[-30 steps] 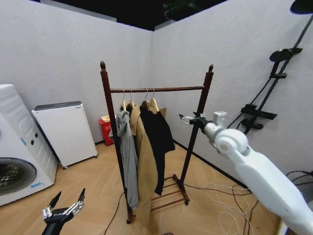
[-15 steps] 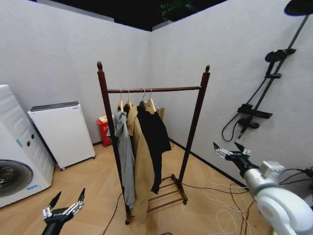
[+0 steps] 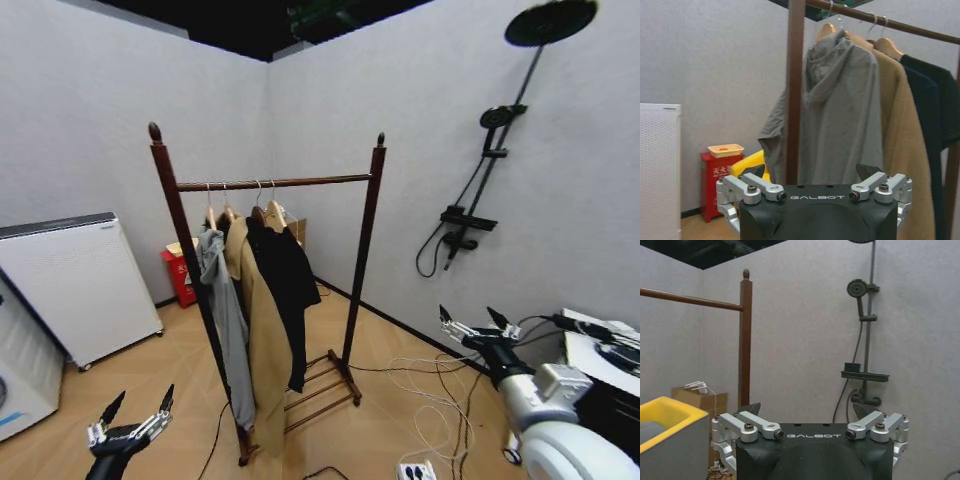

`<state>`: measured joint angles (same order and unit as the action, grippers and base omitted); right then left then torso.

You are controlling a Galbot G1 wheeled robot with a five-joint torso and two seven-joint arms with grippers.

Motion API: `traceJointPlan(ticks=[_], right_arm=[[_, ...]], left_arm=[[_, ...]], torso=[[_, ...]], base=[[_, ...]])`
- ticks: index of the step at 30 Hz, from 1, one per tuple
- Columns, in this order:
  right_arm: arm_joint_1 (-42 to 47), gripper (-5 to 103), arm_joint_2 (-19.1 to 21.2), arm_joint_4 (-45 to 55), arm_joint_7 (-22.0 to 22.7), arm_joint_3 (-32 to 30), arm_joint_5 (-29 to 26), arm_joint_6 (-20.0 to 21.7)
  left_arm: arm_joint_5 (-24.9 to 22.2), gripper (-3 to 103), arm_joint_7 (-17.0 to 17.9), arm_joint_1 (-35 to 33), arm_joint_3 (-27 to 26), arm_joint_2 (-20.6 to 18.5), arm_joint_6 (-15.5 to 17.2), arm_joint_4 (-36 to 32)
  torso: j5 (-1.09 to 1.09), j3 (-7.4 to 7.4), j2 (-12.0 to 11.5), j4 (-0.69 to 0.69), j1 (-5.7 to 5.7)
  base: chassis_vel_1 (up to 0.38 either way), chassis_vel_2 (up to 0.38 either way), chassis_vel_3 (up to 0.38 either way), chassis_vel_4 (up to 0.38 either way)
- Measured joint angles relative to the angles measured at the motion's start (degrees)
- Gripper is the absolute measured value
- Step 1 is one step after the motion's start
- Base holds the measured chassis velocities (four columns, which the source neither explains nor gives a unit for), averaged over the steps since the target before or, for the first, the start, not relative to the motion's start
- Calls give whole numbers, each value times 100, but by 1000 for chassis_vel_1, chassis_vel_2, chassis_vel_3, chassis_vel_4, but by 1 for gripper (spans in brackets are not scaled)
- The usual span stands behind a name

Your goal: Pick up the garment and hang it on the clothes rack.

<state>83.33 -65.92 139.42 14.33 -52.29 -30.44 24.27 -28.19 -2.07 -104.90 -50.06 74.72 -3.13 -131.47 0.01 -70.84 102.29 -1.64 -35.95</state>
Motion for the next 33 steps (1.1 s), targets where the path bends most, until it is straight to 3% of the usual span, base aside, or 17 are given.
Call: traceJointPlan(ticks=[8,11,12,13,16,20,33], right_arm=[[-46,100,-151,21,11,347,204,-48],[-59,100,-153,16,-73,431,232,-162],[-69,100,-171,2,-132,467,257,-198],[-69,100,-171,2,-132,467,257,-198],[-106,100,-200,-11,-181,551,286,-227],[-121,100,-232,-37,-201,668,347,-253],[-151,100,-237,-87,-224,983,433,-255]], left_arm=[[0,100,-2,0,0,0,0,0],[0,100,1,0,0,0,0,1],[0,100,-1,0,0,0,0,0],[0,100,-1,0,0,0,0,0],[0,100,1,-2,-1,0,0,0],[0,100,-1,0,0,0,0,0],[0,100,0,0,0,0,0,0]], torso=[[-5,-1,0,-1,0],[7,1,1,1,3],[-9,1,2,-1,4],[-9,1,2,-1,4],[4,3,5,5,8],[-3,2,4,-3,7],[0,-1,-2,0,-3]], base=[[65,-341,-323,60],[104,-369,-375,118],[155,-344,-383,108],[155,-344,-383,108],[118,-360,-313,74],[-69,-141,-240,-37],[-146,-115,-90,-152]])
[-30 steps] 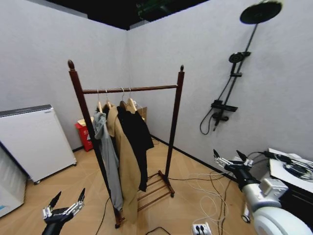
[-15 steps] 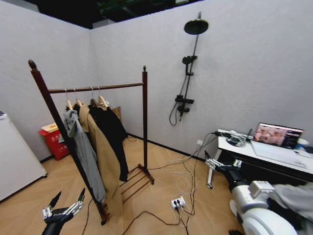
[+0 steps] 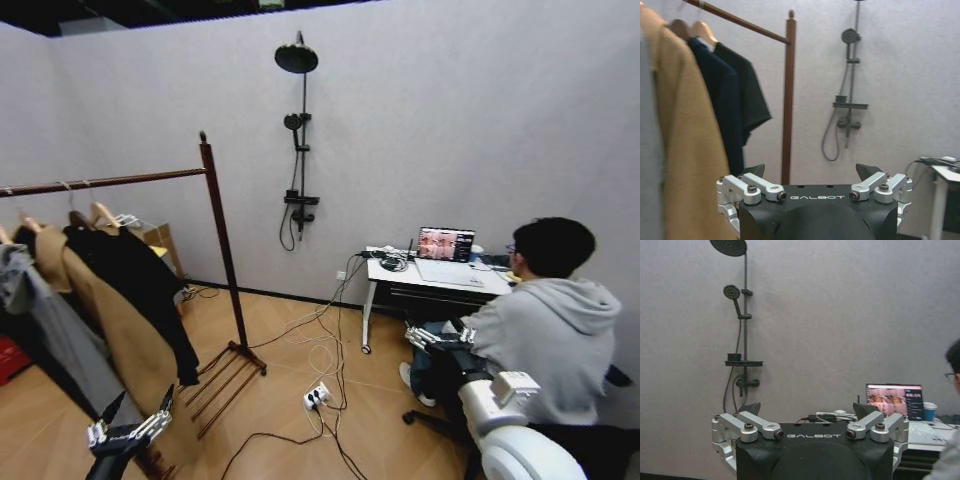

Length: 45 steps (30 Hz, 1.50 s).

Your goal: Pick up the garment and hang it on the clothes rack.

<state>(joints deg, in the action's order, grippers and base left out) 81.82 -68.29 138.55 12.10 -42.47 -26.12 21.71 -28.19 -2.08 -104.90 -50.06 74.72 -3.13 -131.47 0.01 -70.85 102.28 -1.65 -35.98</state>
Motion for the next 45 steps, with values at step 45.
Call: traceJointPlan(ticks=[45], right_arm=[[-237,100,-124,-288,12,770,357,-129]], left_arm=[[0,100,0,0,0,0,0,0]], torso=[[0,-1,0,2,-2]], base=[[100,-186,-184,93]])
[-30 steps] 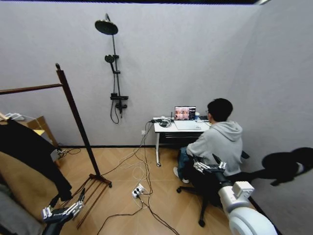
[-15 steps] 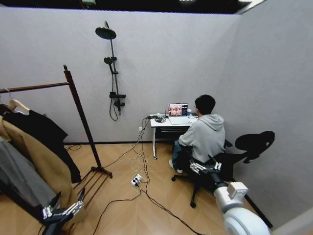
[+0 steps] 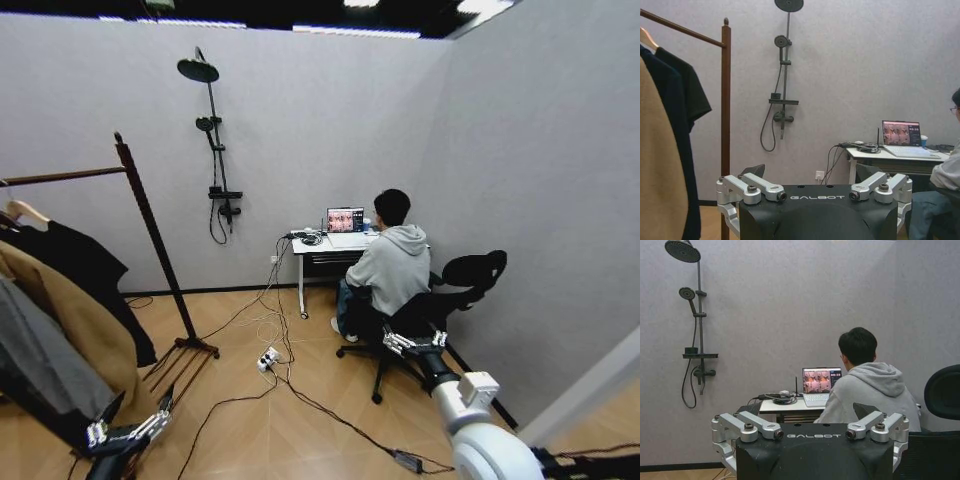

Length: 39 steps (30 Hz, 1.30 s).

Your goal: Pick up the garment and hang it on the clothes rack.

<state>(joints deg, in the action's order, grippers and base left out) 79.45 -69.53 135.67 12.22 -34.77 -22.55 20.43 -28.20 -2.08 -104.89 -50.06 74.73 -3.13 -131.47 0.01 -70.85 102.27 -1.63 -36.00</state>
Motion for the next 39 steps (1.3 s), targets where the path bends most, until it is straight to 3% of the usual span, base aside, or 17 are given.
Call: traceJointPlan(ticks=[13,39], right_arm=[[12,100,-56,-21,-4,32,37,-2],[10,100,-96,-52,-15,160,127,-75]], left_arm=[[0,100,0,0,0,0,0,0],[0,100,0,-1,0,0,0,0]], torso=[[-1,2,2,-1,6],[-1,2,3,-2,7]], base=[[62,-104,-104,57],[240,-244,-235,245]])
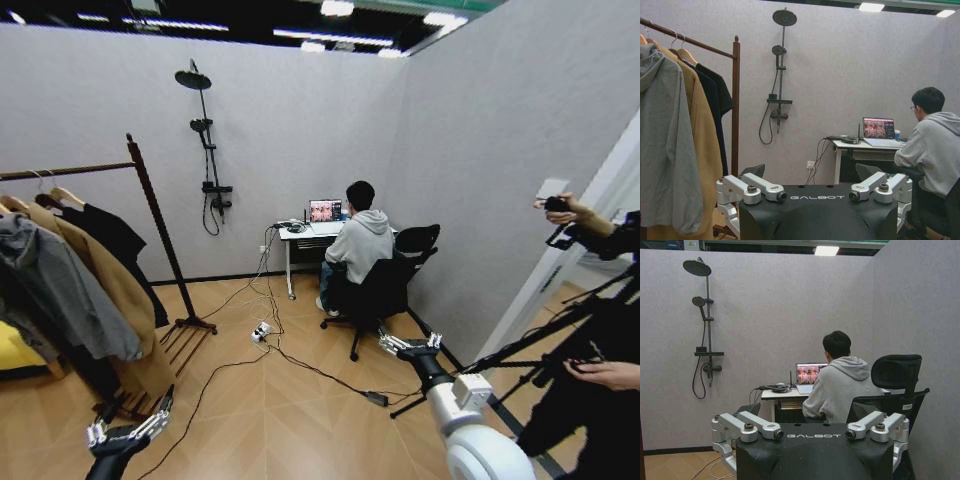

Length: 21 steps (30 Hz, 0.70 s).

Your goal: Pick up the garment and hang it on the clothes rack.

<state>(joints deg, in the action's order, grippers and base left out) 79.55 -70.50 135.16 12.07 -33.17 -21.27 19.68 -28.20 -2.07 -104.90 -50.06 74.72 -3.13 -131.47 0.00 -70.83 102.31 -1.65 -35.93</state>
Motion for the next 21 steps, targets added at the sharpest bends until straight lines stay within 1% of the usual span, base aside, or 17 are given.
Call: traceJointPlan(ticks=[2,3,6,9,10,11,12,13,14,16,17,21], right_arm=[[-1,100,-5,-9,0,9,10,-5],[-2,100,-10,-20,0,25,21,-9],[-7,100,-10,-27,-1,46,31,-14],[-17,100,-1,-37,-1,55,32,-15],[-23,100,5,-37,-1,66,32,-18],[-23,100,5,-37,-1,66,32,-18],[-25,100,8,-44,-3,79,32,-39],[-25,100,8,-44,-3,79,32,-39],[-26,100,10,-56,-14,92,36,-83],[-27,100,10,-71,-25,106,55,-122],[-21,100,7,-77,-33,112,67,-124],[-1,100,10,-77,-124,115,70,-125]], left_arm=[[0,100,-1,1,0,0,0,0],[0,100,-1,0,0,0,0,0],[0,100,0,0,0,0,0,0],[0,100,1,1,0,0,0,0],[0,100,1,0,0,0,0,1],[0,100,1,0,0,0,0,1],[0,100,0,0,0,0,0,0],[0,100,0,0,0,0,0,0],[0,100,0,0,0,0,0,0],[0,100,0,-1,0,0,0,0],[0,100,0,-1,0,0,0,0],[0,100,0,1,0,0,0,0]], torso=[[2,0,0,-1,-1],[-2,-1,-1,-1,-3],[1,0,-1,1,-2],[-2,-1,-1,0,-3],[3,0,0,1,-1],[3,0,0,1,-1],[-3,0,0,0,1],[-3,0,0,0,1],[1,0,0,2,2],[3,2,2,1,4],[-2,2,4,0,5],[0,0,-1,0,-1]], base=[[205,-201,-234,205],[227,-188,-191,206],[242,-187,-187,223],[251,-189,-190,258],[253,-179,-185,236],[253,-179,-185,236],[253,-168,-191,236],[253,-168,-191,236],[198,-160,-162,181],[131,-160,-99,141],[61,-80,-99,59],[23,-14,-24,18]])
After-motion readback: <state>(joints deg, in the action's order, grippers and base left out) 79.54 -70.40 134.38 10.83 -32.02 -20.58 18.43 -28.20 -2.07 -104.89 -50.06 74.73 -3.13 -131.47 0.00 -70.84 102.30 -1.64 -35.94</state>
